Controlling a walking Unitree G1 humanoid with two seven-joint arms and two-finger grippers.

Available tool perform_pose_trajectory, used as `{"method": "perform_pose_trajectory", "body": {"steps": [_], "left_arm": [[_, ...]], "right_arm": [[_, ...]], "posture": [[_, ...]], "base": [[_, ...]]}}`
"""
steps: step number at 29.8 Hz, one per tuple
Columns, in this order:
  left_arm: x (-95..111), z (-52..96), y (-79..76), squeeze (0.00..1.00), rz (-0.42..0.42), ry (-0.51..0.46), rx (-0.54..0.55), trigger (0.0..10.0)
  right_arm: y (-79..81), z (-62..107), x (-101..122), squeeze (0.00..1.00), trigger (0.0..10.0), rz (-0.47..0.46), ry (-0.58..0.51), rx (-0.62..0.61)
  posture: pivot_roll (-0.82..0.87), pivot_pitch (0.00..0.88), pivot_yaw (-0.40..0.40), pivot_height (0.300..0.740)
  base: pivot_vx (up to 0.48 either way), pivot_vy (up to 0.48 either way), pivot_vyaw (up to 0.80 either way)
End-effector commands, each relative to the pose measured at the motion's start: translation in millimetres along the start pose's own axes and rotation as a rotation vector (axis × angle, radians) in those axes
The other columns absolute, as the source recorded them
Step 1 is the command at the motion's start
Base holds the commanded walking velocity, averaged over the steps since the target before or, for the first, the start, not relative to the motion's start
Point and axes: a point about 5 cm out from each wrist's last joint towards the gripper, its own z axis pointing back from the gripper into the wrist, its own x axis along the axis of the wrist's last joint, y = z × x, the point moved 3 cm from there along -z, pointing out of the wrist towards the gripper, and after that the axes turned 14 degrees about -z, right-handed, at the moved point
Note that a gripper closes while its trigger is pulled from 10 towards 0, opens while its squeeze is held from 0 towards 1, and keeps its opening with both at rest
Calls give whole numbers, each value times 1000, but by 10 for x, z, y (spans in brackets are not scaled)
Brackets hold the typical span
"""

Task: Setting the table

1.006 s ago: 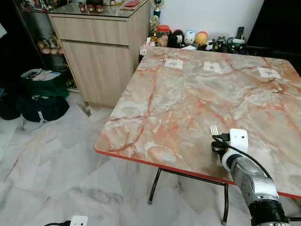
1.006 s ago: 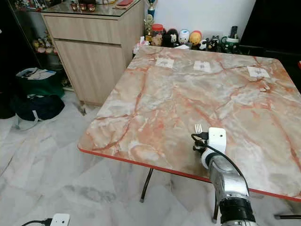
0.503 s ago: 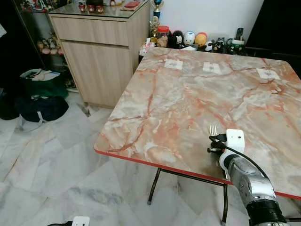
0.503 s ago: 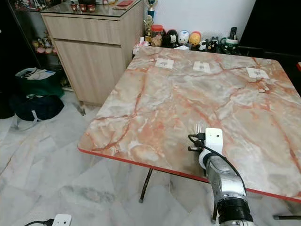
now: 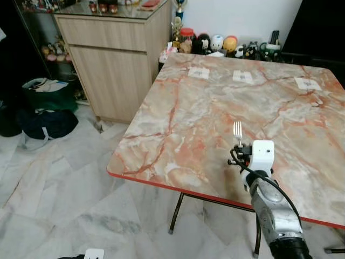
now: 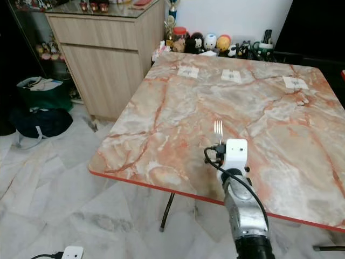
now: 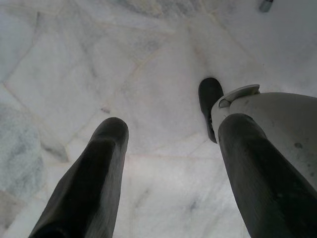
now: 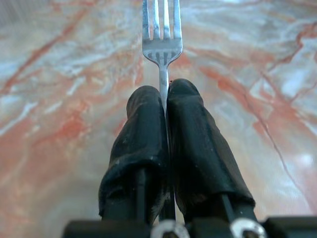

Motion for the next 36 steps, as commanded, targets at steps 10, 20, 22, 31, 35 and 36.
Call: {"method": "perform_pose_trajectory", "body": {"steps": [10,20,22,31,35,36], "left_arm": [[-148,33,116,0,-29,28,15,10000],[-315,79,100,0,-21,57,15,10000],[-331,83,86,0,-22,62,11,10000],[-382,98,33,0,-25,77,2,10000],[-420,108,43,0,-27,89,3,10000],[-427,109,52,0,-27,91,3,10000]], "right_arm": [[-12,2,254,0,10000,-15,-132,3],[30,3,282,0,10000,-22,-166,6],[45,-2,294,0,10000,-22,-170,10],[61,-19,304,0,10000,-28,-179,10],[95,-32,312,0,10000,-27,-182,16],[99,-32,313,0,10000,-27,-182,16]], "posture": [[-69,34,-33,740],[-95,29,-38,740],[-102,27,-38,740],[-102,19,-31,740],[-103,18,-27,740],[-105,21,-22,740]], "base": [[0,-291,0],[0,-480,-369],[0,-480,0],[0,-480,0],[0,-480,0],[0,-480,0]]}}
